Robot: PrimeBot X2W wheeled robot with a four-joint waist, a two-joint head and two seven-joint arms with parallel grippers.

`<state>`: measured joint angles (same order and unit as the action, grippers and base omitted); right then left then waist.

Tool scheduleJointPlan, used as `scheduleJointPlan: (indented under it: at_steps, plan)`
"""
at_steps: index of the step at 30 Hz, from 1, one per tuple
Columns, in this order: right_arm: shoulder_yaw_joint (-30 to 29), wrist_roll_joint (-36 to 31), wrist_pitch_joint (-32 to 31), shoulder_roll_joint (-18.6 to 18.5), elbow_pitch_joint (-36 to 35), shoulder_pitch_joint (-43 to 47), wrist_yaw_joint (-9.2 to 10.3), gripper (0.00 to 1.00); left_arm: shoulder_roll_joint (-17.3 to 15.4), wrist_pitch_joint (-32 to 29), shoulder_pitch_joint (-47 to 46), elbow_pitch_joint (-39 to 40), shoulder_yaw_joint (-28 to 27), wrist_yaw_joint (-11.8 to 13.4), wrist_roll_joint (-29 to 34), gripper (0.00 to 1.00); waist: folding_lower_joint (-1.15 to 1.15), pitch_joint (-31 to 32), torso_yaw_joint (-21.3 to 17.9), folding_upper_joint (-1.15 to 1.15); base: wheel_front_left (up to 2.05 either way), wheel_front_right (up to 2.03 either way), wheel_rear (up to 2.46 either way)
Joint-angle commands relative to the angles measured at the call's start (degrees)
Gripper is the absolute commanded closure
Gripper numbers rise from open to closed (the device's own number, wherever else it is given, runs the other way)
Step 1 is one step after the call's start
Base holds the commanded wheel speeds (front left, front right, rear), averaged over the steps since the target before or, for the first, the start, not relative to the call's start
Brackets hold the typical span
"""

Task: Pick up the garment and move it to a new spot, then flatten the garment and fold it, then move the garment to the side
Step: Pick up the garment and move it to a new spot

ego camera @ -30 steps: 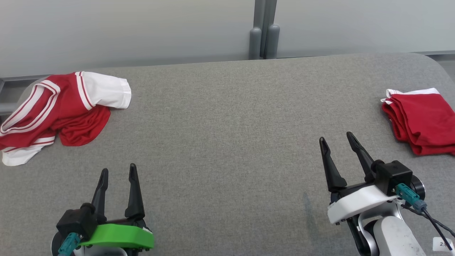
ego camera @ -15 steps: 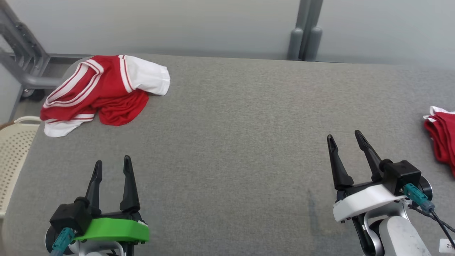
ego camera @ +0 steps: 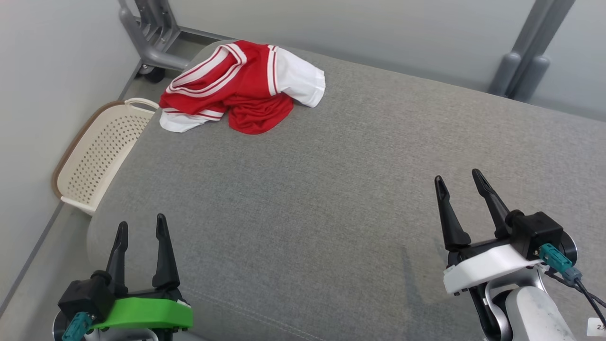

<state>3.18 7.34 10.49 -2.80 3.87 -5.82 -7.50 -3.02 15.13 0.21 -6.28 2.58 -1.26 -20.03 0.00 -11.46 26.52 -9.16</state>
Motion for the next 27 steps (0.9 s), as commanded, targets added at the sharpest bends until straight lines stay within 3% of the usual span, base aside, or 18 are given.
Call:
scheduleJointPlan:
  at_steps: [1, 10, 15, 27]
  plan:
    - [-0.1, -0.3, -0.1, -0.2, -0.4, 0.6, 0.02, 0.00, 0.0, 0.0, 0.4, 0.1, 0.0, 0.0, 0.0, 0.00, 0.00, -1.2, 3.1, 0.00, 0.00, 0.00, 0.00]
    - [0.4, -1.1, -0.3, -0.2, -1.3, -0.2, 0.02, 0.00, 0.1, 0.0, 0.0, 0.9, -0.3, 0.3, -0.4, 0.00, 0.00, -2.5, 1.9, 0.00, 0.00, 0.00, 0.00]
    - [-0.1, -2.5, 0.2, -0.2, -3.2, -1.1, 0.02, 0.00, -0.1, 0.0, -2.4, 1.6, -0.4, -1.1, -1.2, 0.00, 0.00, -4.4, 0.0, 0.00, 0.00, 0.00, 0.00]
    - [-0.3, -6.3, -2.2, -1.4, -9.0, -6.2, 0.02, 0.00, -10.5, -5.4, -22.5, -0.8, -1.8, -3.0, 1.5, 0.00, 0.00, -13.7, -7.0, 0.00, 0.00, 0.00, 0.00]
